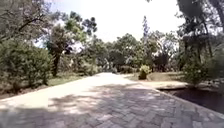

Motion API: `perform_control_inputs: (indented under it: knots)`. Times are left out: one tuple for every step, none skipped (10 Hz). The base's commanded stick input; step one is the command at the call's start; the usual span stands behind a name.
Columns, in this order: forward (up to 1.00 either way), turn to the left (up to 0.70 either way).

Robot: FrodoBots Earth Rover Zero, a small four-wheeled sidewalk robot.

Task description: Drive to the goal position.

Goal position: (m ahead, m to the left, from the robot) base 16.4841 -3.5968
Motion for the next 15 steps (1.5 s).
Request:
perform_control_inputs:
  knots:
    - [0.5,0.0]
    - [0.5,0.0]
    - [0.5,0.0]
    - [0.5,0.0]
    - [0.5,0.0]
    - [0.5,0.0]
    - [0.5,0.0]
    - [0.5,0.0]
    - [0.5,0.0]
    - [0.5,0.0]
    - [0.5,0.0]
    - [0.5,0.0]
    - [0.5,0.0]
    - [0.5,0.0]
    - [0.5,0.0]
